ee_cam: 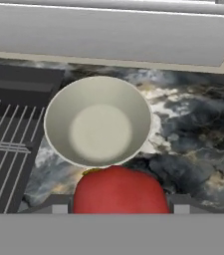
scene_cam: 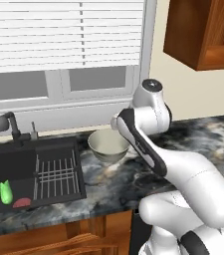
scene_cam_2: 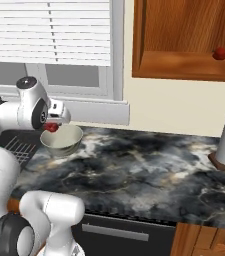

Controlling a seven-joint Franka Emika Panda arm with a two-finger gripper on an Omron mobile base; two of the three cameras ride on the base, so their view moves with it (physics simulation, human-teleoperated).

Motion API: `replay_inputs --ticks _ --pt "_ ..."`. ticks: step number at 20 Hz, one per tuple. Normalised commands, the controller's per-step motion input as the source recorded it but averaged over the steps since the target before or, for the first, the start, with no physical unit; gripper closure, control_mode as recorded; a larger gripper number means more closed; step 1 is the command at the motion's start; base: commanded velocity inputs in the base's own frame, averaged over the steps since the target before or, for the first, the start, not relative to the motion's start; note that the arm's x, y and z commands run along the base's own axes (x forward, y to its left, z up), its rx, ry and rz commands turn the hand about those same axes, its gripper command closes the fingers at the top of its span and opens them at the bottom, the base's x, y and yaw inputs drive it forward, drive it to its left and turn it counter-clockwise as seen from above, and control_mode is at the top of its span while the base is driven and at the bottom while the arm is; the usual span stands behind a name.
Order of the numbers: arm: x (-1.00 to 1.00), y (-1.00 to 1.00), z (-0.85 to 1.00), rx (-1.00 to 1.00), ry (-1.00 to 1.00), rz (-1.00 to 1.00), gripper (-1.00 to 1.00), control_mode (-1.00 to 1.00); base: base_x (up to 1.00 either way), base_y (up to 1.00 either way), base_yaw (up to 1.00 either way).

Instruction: Pick the bell peppers from the cabinet and place them in one bowl. Pick the corn from the sink and place it in the other bowl.

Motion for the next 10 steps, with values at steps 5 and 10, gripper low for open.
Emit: replay_inputs --ticks 5,10 --pt "0.31 0.00 -0.20 0.06 0.15 0.00 1.00 -1.00 0.00 0.00 0.00" --pt "0.17 0.09 0.00 -0.01 0.07 -0.05 1.00 -1.00 0.00 0.00 0.00"
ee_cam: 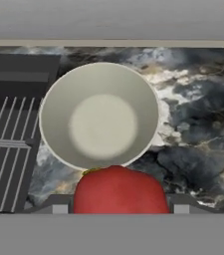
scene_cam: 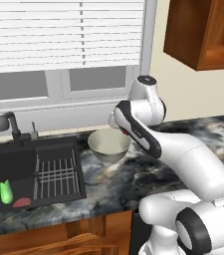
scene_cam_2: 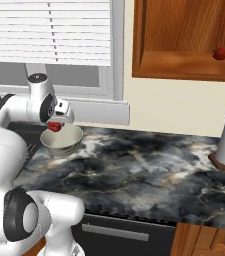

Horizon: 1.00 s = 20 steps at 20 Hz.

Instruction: Pick the bell peppers from the cabinet and place them in one bowl. Pick the corn from the sink and place it in the other bowl.

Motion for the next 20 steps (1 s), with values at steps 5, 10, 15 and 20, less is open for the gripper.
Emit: replay_inputs --ticks 5,10,15,20 --pt "0.25 0.21 -0.26 -0.01 0.01 -0.06 1.00 -1.00 0.00 0.00 0.00" --pt "0.29 0.09 -0.58 0.00 0.01 -0.02 1.00 -1.00 0.00 0.00 0.00" --pt "0.30 0.00 -0.43 0.00 0.06 0.00 1.00 -1.00 0.00 0.00 0.00" --pt "0.23 0.00 -0.17 0.00 0.09 0.00 1.00 -1.00 0.00 0.00 0.00"
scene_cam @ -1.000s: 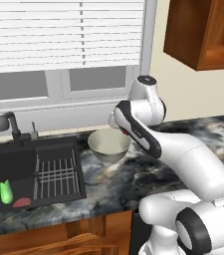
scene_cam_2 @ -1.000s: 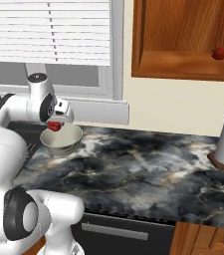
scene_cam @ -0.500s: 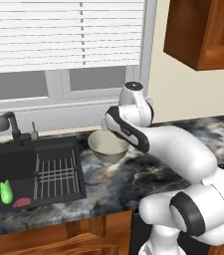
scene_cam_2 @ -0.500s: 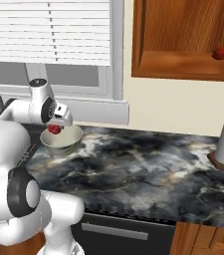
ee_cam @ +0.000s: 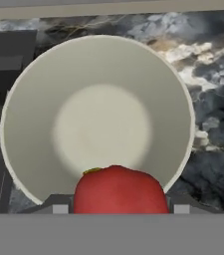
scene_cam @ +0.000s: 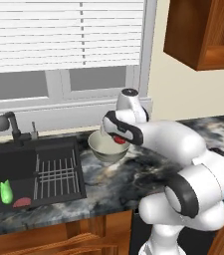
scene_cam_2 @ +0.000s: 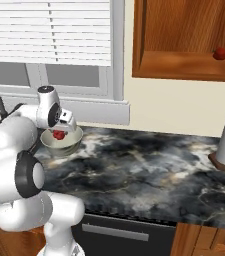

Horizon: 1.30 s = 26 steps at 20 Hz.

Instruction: Pick the bell peppers from the cabinet and place them in one bowl. Pick the corn from the sink and place it in the other bowl.

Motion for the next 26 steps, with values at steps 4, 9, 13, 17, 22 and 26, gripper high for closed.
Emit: replay_inputs --ticks 4,9,13,17,22,26 --pt "0.31 0.06 -0.09 0.00 0.09 0.00 1.00 -1.00 0.00 0.00 0.00" --pt "0.27 0.14 -0.04 0.00 0.05 0.00 1.00 -1.00 0.00 0.00 0.00" --pt "0.11 0.28 -0.01 -0.01 0.00 0.00 1.00 -1.00 0.00 0.00 0.00" --pt "0.18 0.19 -0.04 -0.03 0.00 0.00 1.00 -1.00 0.00 0.00 0.00" --pt "0.34 0.03 0.00 -0.03 0.00 0.00 1.00 -1.00 0.00 0.00 0.00" --pt "0.34 0.00 0.00 -0.01 0.00 0.00 1.00 -1.00 0.00 0.00 0.00"
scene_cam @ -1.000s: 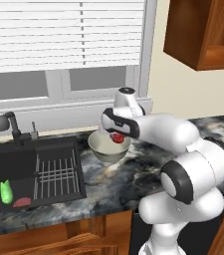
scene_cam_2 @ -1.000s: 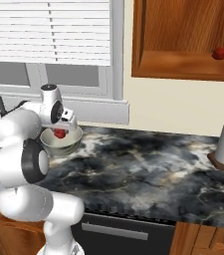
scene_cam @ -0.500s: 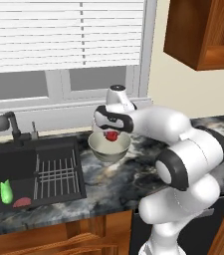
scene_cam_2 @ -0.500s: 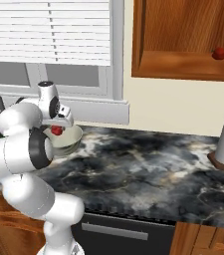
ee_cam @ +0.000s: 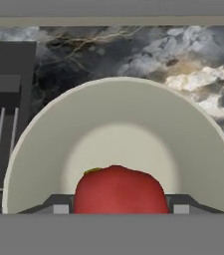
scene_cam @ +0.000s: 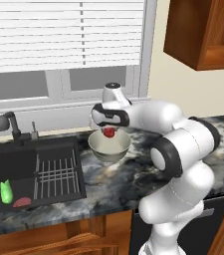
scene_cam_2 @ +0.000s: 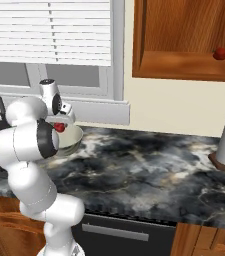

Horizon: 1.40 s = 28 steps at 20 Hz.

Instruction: Pick the bell peppers from the cabinet and place them in one bowl. Pick the corn from the sink and place it in the other bowl.

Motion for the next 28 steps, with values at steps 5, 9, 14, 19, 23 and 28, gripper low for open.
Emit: replay_inputs --ticks 5,9,14,19,23,28 --pt "0.20 0.00 -0.05 0.00 0.00 0.00 1.00 -1.00 0.00 0.00 0.00" --pt "0.01 0.00 -0.30 0.00 0.00 0.00 1.00 -1.00 0.00 0.00 0.00" --pt "0.00 0.00 -0.39 0.00 0.00 0.00 1.00 -1.00 0.00 0.00 0.00" --pt "0.00 0.00 -0.45 0.00 0.00 0.00 1.00 -1.00 0.00 0.00 0.00" --pt "0.00 0.00 -0.31 0.00 0.00 0.00 1.00 -1.00 0.00 0.00 0.00" --pt "0.00 0.00 -0.24 0.00 0.00 0.00 1.00 -1.00 0.00 0.00 0.00"
